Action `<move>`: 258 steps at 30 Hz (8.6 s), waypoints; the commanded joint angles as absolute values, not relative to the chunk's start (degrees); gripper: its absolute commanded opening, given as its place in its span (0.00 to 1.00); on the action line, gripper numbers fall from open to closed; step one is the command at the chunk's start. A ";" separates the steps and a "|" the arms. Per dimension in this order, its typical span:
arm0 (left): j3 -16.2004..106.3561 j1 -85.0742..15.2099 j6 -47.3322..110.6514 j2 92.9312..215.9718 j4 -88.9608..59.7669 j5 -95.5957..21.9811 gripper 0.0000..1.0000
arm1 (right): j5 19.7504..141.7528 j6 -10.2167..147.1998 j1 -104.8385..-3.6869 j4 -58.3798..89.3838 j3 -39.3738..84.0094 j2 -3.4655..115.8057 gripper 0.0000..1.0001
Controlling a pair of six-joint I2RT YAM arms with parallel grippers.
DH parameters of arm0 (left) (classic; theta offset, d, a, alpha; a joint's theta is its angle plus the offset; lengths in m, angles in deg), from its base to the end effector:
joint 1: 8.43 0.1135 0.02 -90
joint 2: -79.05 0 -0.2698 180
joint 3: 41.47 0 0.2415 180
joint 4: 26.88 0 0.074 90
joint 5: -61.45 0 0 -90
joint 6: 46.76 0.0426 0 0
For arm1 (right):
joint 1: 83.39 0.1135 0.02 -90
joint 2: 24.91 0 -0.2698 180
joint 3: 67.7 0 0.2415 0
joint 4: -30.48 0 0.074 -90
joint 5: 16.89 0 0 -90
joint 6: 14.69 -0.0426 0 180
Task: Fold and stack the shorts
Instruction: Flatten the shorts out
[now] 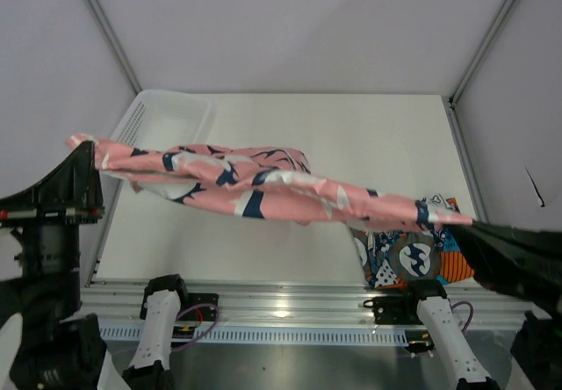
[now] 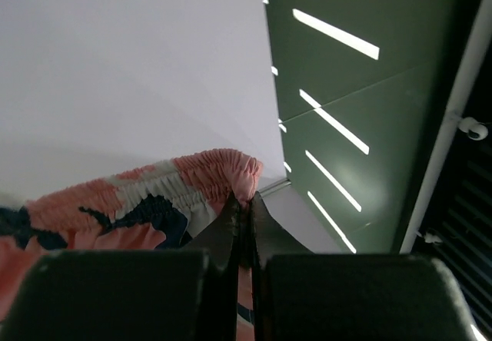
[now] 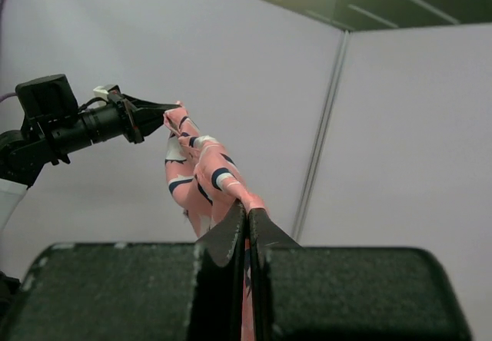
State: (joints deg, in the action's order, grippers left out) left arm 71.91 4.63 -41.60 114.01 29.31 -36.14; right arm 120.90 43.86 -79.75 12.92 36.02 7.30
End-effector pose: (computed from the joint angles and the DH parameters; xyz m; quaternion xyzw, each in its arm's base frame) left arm -0.0426 -0.0157 0.5487 -0.3834 0.4068 -0.5155 0.6494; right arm -0.0732 0.0270 0.5693 -0.3059 0.3672 0.3816 0.7912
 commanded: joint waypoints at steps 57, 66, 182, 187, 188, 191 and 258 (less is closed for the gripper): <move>44.53 -14.50 -35.16 186.61 -23.74 -22.30 0.00 | 107.65 38.39 -86.99 53.01 -1.74 73.14 0.00; 57.53 -14.50 -32.97 197.69 -25.32 -23.80 0.00 | 109.06 36.98 -86.99 52.40 17.75 88.72 0.00; 84.97 -34.01 -9.40 219.05 -6.08 -34.52 0.96 | 127.43 38.30 -75.05 35.99 -1.64 84.96 0.66; 85.67 -33.75 -10.55 220.63 -4.59 -33.65 0.96 | 126.64 41.20 -73.81 30.08 -3.74 81.53 0.66; 86.02 -33.66 -11.25 220.99 -4.24 -33.64 0.96 | 126.64 41.64 -73.64 29.55 -5.23 80.13 0.65; 86.90 -33.22 -12.66 222.21 -3.27 -34.17 0.96 | 126.11 42.34 -73.63 27.97 -7.34 77.41 0.65; 89.89 -32.87 -10.29 220.90 1.39 -34.69 0.98 | 101.52 47.18 -78.47 4.23 -3.77 67.20 0.52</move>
